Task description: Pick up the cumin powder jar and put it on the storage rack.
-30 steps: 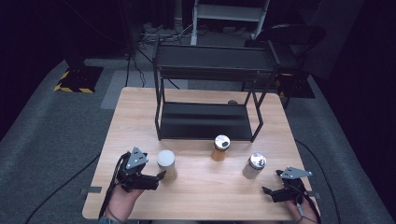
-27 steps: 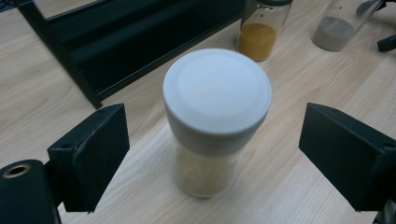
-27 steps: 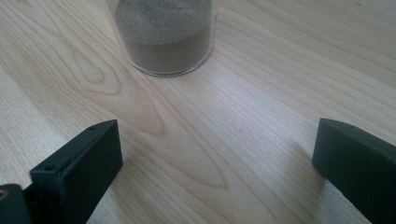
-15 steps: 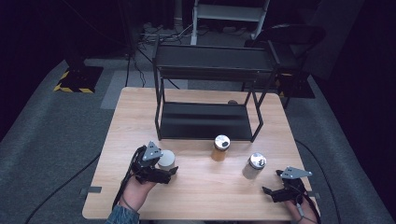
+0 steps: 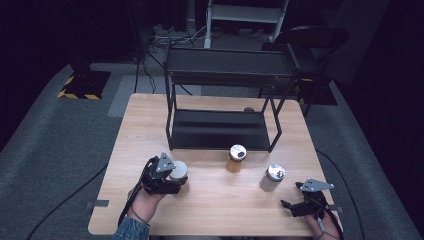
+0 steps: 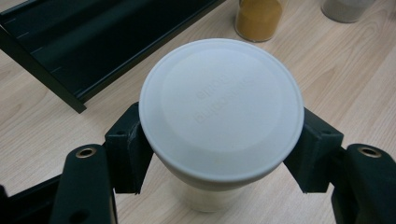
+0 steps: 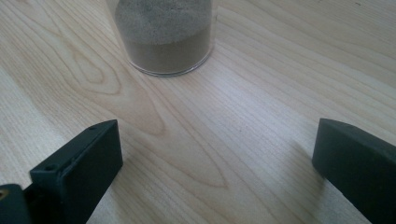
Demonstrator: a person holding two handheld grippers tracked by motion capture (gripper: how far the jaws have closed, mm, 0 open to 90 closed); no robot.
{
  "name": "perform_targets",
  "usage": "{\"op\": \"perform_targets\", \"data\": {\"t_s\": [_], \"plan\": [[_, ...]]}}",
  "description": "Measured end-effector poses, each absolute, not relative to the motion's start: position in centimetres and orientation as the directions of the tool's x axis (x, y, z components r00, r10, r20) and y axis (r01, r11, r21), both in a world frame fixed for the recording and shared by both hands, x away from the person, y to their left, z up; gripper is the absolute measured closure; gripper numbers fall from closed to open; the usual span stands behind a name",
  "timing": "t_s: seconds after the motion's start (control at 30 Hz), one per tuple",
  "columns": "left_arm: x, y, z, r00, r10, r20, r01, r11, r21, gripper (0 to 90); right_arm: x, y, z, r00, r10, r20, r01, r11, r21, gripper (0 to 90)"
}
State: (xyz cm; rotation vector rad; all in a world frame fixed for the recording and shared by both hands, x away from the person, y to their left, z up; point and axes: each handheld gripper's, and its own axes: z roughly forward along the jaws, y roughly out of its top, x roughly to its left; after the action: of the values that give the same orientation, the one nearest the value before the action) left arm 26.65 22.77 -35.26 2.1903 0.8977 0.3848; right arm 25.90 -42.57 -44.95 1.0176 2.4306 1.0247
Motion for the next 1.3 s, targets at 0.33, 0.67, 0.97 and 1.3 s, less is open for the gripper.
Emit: {"op": "perform_targets", "data": {"t_s": [0.33, 0.67, 0.97, 1.3], "plan": [[27.5, 21.9, -33.8, 0.696, 0.718, -0.008, 0.523, -0.499, 0.691, 33.4, 25.9, -42.6, -45.0, -0.697, 0.717, -0.011, 0.492, 0.490, 0.719, 1.5], [28.7, 21.3, -30.7, 0.706, 0.708, -0.003, 0.501, -0.497, 0.709, 33.3, 25.9, -42.6, -45.0, -0.697, 0.717, -0.012, 0.492, 0.490, 0.719, 1.5], [31.0, 20.1, -28.6, 0.714, 0.700, -0.005, 0.490, -0.495, 0.718, 33.3, 25.8, -42.5, -45.0, -0.696, 0.718, -0.012, 0.493, 0.490, 0.720, 1.5], [34.3, 18.8, -26.9, 0.688, 0.725, -0.001, 0.499, -0.473, 0.726, 33.3, 25.8, -42.5, -45.0, -0.696, 0.718, -0.013, 0.493, 0.490, 0.719, 1.5]]}}
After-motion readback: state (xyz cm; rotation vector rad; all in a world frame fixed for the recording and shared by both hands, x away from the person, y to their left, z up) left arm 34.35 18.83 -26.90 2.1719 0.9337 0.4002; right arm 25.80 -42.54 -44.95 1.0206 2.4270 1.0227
